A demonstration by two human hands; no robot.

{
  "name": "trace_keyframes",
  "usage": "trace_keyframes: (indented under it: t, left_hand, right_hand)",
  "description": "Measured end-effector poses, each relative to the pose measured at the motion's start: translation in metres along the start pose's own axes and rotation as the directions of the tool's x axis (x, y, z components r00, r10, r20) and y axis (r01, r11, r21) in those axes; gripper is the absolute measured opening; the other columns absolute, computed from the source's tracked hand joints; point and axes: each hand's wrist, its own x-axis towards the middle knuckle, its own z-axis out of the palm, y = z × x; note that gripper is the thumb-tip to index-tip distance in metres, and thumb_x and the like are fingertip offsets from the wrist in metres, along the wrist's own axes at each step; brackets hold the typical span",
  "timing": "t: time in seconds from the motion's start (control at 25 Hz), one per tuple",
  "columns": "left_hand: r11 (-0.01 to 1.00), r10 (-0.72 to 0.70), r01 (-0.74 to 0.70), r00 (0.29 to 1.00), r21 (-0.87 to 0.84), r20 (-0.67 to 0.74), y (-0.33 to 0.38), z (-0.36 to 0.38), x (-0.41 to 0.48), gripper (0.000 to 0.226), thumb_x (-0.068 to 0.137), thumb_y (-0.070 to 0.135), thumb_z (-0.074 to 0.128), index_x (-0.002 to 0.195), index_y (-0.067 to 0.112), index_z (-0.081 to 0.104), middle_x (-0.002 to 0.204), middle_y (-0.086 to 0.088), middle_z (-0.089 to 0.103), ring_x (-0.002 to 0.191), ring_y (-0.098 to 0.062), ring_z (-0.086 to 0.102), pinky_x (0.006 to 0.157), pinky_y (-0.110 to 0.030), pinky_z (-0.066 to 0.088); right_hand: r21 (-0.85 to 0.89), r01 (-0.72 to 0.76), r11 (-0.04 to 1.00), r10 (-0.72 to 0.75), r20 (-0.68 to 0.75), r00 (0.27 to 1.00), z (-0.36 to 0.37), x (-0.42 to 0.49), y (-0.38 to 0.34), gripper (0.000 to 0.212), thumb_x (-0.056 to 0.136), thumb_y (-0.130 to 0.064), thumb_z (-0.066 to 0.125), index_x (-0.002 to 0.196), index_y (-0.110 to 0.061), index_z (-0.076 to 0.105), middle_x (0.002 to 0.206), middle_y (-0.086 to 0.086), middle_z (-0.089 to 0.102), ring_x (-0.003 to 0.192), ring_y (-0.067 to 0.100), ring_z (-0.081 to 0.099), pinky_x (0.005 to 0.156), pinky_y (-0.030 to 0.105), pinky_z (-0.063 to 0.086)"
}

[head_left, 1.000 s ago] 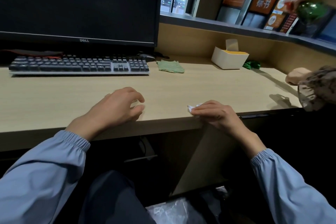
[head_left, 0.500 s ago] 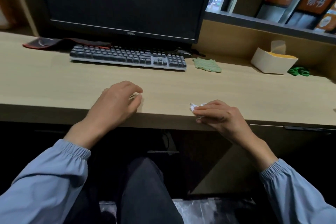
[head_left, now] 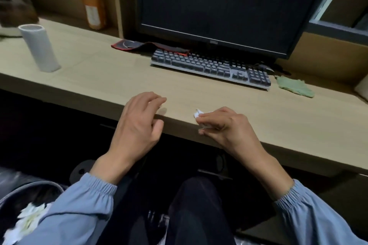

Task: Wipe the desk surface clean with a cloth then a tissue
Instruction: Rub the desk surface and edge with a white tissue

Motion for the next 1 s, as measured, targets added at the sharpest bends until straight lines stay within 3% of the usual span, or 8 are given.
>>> trace_keyframes:
  t: [0.16, 0.36, 0.52, 0.64, 0.8, 0.88, 1.0]
  left_hand:
    - [0.992, -0.115, 0.119, 0.988, 0.035, -0.099, -0.032, -0.013, -0.015, 0.060, 0.080, 0.002, 0.056, 0.140, -0.001, 0.056, 0.138, -0.017, 0.057, 0.139, -0.034, 0.048, 0.121, -0.057, 0.031]
    - [0.979, -0.181, 0.193, 0.968, 0.059, -0.172, -0.061, -0.019, -0.031, 0.069, 0.078, -0.007, 0.064, 0.145, -0.003, 0.050, 0.145, -0.019, 0.054, 0.147, -0.035, 0.042, 0.125, -0.058, 0.025]
    - [0.965, -0.247, 0.261, 0.942, 0.034, -0.229, -0.085, -0.027, -0.041, 0.071, 0.077, -0.008, 0.064, 0.146, -0.004, 0.048, 0.149, -0.020, 0.049, 0.148, -0.037, 0.039, 0.121, -0.059, 0.031]
    - [0.943, -0.325, 0.332, 0.914, -0.014, -0.242, -0.096, -0.033, -0.049, 0.071, 0.078, -0.007, 0.065, 0.146, -0.003, 0.047, 0.148, -0.018, 0.046, 0.147, -0.035, 0.040, 0.121, -0.053, 0.034]
    - [0.898, -0.439, 0.434, 0.868, -0.074, -0.233, -0.115, -0.041, -0.059, 0.072, 0.082, -0.002, 0.064, 0.151, 0.004, 0.043, 0.152, -0.011, 0.043, 0.148, -0.026, 0.036, 0.124, -0.042, 0.031]
    - [0.877, -0.479, 0.472, 0.846, -0.090, -0.233, -0.124, -0.044, -0.062, 0.073, 0.083, 0.000, 0.065, 0.152, 0.006, 0.041, 0.153, -0.010, 0.042, 0.148, -0.023, 0.036, 0.125, -0.039, 0.030]
    - [0.856, -0.517, 0.505, 0.825, -0.113, -0.229, -0.132, -0.046, -0.064, 0.073, 0.083, 0.001, 0.065, 0.152, 0.007, 0.041, 0.152, -0.008, 0.041, 0.146, -0.021, 0.037, 0.124, -0.036, 0.031]
  right_hand:
    - [-0.002, 0.020, 1.000, -0.020, 0.037, 0.999, 0.030, 0.034, -0.026, 0.032, 0.068, -0.014, 0.092, 0.098, -0.020, 0.082, 0.097, -0.010, 0.078, 0.088, 0.014, 0.068, 0.078, 0.031, 0.058]
    - [0.017, 0.046, 0.999, -0.047, 0.072, 0.996, 0.067, 0.073, -0.055, 0.027, 0.068, -0.019, 0.092, 0.093, -0.021, 0.082, 0.087, -0.008, 0.077, 0.082, 0.012, 0.064, 0.073, 0.028, 0.054]
    - [0.015, 0.045, 0.999, -0.047, 0.124, 0.991, 0.096, 0.102, -0.079, 0.026, 0.070, -0.023, 0.091, 0.094, -0.025, 0.082, 0.085, -0.004, 0.076, 0.083, 0.009, 0.061, 0.074, 0.025, 0.049]
    - [-0.004, 0.055, 0.998, -0.054, 0.142, 0.988, 0.110, 0.121, -0.098, 0.022, 0.070, -0.022, 0.090, 0.091, -0.021, 0.081, 0.079, -0.002, 0.074, 0.080, 0.013, 0.061, 0.071, 0.023, 0.046]
    - [-0.015, 0.059, 0.998, -0.055, 0.175, 0.983, 0.133, 0.146, -0.124, 0.016, 0.073, -0.023, 0.088, 0.085, -0.025, 0.078, 0.069, -0.012, 0.053, 0.072, 0.006, 0.049, 0.062, 0.009, 0.036]
    - [-0.015, 0.072, 0.997, -0.068, 0.188, 0.980, 0.146, 0.158, -0.134, 0.016, 0.074, -0.023, 0.088, 0.087, -0.025, 0.079, 0.070, -0.009, 0.053, 0.074, 0.009, 0.050, 0.062, 0.011, 0.035]
    - [-0.013, 0.091, 0.996, -0.087, 0.201, 0.976, 0.166, 0.175, -0.149, 0.015, 0.075, -0.024, 0.086, 0.088, -0.024, 0.079, 0.072, -0.005, 0.055, 0.079, 0.015, 0.056, 0.065, 0.025, 0.038]
